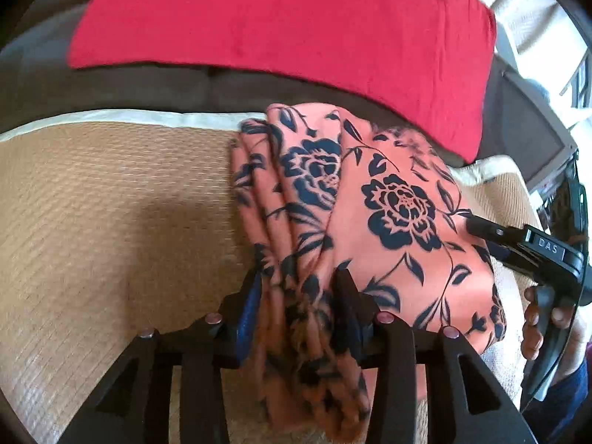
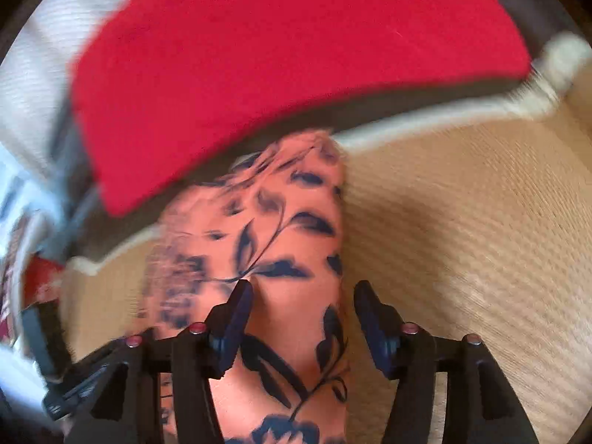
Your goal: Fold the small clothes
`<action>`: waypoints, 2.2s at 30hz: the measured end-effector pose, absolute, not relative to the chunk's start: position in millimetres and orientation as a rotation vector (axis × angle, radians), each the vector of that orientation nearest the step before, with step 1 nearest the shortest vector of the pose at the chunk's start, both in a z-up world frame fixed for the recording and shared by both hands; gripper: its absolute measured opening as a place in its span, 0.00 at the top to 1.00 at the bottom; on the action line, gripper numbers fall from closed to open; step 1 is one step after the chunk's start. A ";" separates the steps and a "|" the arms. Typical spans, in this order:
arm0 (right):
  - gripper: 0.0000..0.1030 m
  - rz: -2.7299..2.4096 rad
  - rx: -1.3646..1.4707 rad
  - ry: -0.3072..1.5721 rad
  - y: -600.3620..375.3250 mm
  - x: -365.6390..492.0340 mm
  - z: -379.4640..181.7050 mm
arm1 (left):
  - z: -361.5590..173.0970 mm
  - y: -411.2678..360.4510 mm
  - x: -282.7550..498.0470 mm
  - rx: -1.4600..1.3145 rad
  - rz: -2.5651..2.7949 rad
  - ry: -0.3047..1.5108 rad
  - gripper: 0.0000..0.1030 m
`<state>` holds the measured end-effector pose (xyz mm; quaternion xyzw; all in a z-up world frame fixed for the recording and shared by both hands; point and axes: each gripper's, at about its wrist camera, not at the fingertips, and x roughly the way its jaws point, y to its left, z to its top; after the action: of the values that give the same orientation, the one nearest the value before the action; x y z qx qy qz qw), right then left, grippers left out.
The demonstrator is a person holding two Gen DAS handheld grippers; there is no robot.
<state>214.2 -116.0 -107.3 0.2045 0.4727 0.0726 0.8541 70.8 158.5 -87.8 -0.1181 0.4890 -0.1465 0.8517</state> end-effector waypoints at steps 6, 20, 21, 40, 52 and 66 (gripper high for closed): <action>0.39 0.245 0.498 0.832 -116.3 159.5 -65.1 | -65.6 170.7 20.0 -0.303 -0.328 0.961 0.56; 0.17 0.442 0.625 0.945 -86.4 136.4 -65.5 | -46.4 175.3 -6.1 -0.279 -0.282 1.008 0.79; 0.17 0.451 0.618 0.939 -84.6 144.4 -60.1 | -38.8 171.5 -1.5 -0.270 -0.298 0.993 0.76; 0.16 0.430 0.619 0.992 -78.4 232.8 -53.9 | -58.7 155.1 25.2 -0.103 -0.137 1.083 0.46; 0.13 0.430 0.430 0.941 -48.5 167.1 -45.0 | 8.4 167.5 -60.8 -0.061 -0.068 0.943 0.30; 0.15 0.359 0.373 0.893 -59.8 43.2 -59.7 | 22.0 168.7 -100.1 -0.034 -0.056 0.928 0.29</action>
<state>43.2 -59.8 -59.7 0.1785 0.4267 0.1716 0.8698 -100.1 168.7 22.0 -0.0162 0.4473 -0.0269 0.8938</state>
